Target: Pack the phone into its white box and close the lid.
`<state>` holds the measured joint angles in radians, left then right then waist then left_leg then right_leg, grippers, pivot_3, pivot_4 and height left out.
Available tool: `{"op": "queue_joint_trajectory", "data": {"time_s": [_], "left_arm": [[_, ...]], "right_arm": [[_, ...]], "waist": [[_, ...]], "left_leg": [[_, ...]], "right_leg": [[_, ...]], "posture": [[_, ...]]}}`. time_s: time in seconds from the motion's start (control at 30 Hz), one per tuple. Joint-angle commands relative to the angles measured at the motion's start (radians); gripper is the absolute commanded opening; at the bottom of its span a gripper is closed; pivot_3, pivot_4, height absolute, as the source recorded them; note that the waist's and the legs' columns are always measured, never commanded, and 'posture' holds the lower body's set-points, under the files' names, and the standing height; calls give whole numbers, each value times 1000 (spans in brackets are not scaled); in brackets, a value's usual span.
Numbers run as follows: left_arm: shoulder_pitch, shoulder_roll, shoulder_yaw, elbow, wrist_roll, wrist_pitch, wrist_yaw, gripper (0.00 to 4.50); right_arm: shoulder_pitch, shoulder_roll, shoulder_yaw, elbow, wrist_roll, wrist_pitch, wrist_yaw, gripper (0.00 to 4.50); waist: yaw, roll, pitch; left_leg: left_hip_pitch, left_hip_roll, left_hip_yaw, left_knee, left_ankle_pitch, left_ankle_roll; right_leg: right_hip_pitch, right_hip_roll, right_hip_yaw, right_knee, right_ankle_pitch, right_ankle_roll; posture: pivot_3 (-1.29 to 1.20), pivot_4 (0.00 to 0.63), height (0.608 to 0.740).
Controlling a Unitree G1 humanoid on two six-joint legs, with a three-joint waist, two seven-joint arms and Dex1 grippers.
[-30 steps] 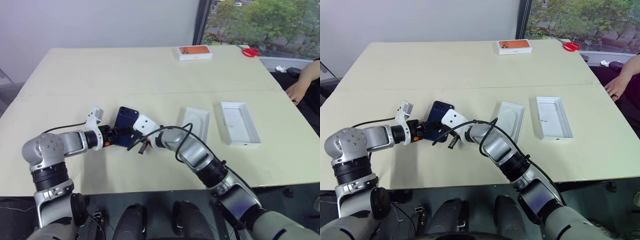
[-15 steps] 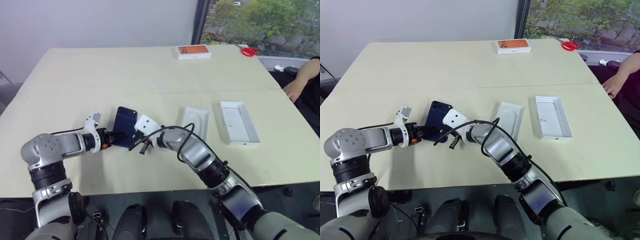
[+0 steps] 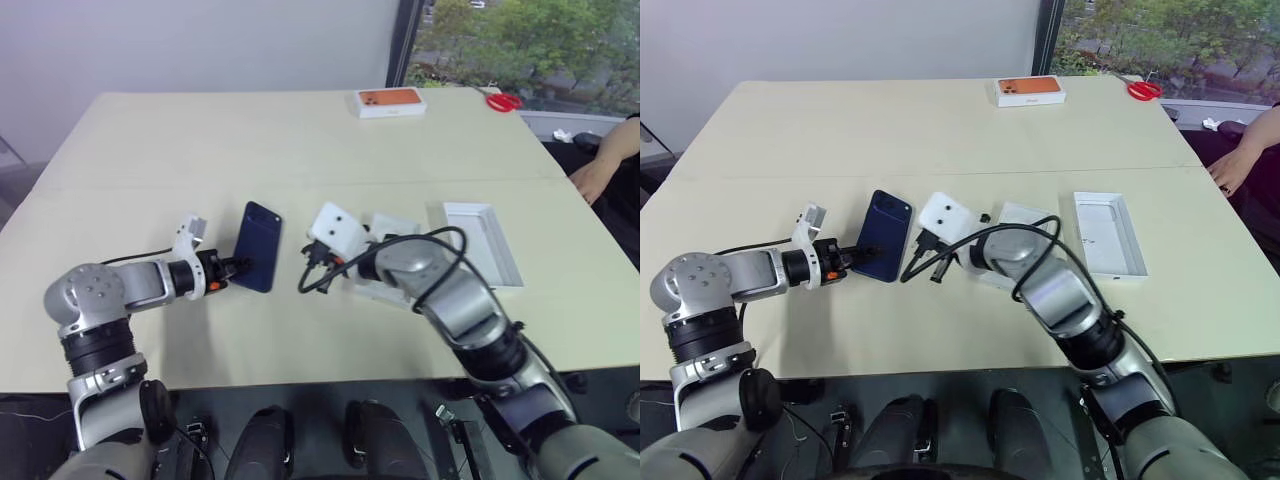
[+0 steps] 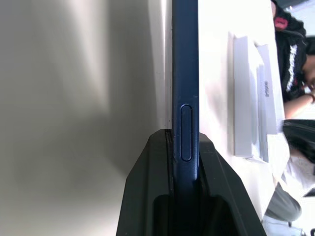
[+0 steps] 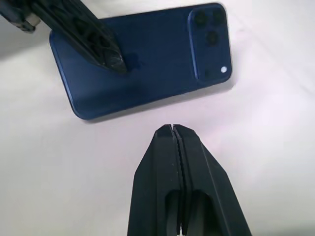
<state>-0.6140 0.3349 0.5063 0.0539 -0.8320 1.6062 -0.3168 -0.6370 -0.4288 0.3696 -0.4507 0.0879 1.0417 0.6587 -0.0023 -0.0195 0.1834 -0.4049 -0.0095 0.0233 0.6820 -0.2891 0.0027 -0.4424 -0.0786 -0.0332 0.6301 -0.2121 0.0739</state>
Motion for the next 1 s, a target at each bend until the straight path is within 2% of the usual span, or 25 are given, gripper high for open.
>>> {"op": "queue_joint_trajectory", "data": {"time_s": [0.03,0.13,0.23,0.37,0.6,1.0], "left_arm": [[-77,-90,-75,-89,-88,8,17,14],[-108,-172,-67,-95,-81,8,70,14],[-184,-333,-71,-32,-72,8,118,14],[-230,-407,-108,43,-30,-20,140,14],[-288,-450,-202,191,51,-93,129,14],[-334,-478,-159,325,95,-126,145,14]], "right_arm": [[56,-122,-123,-109,42,25,38,0],[94,-180,-174,-129,68,23,44,0],[227,-270,-333,-151,97,-20,71,0],[371,-328,-472,-167,133,-70,94,0],[619,-393,-680,-195,182,-120,135,0],[682,-386,-777,-201,300,-170,158,0]], "waist": [[16,-1,0],[10,-1,1],[20,-2,1],[15,-3,2],[15,-3,2],[17,-4,2]], "left_leg": [[-2,-1,0,1,0,0],[-2,-3,1,1,-1,2],[-2,-2,0,1,-1,2],[-3,-2,-1,1,-1,3],[-1,0,0,2,-1,3],[-2,1,0,2,-1,3]], "right_leg": [[0,-1,0,-1,0,0],[0,-3,1,-3,0,0],[0,-1,0,-2,0,0],[1,1,-2,-2,0,1],[1,7,0,-2,-1,2],[1,9,1,-2,-1,2]], "posture": [[0,150,740],[0,150,740],[0,150,740],[0,150,740],[0,150,740],[0,150,740]]}}
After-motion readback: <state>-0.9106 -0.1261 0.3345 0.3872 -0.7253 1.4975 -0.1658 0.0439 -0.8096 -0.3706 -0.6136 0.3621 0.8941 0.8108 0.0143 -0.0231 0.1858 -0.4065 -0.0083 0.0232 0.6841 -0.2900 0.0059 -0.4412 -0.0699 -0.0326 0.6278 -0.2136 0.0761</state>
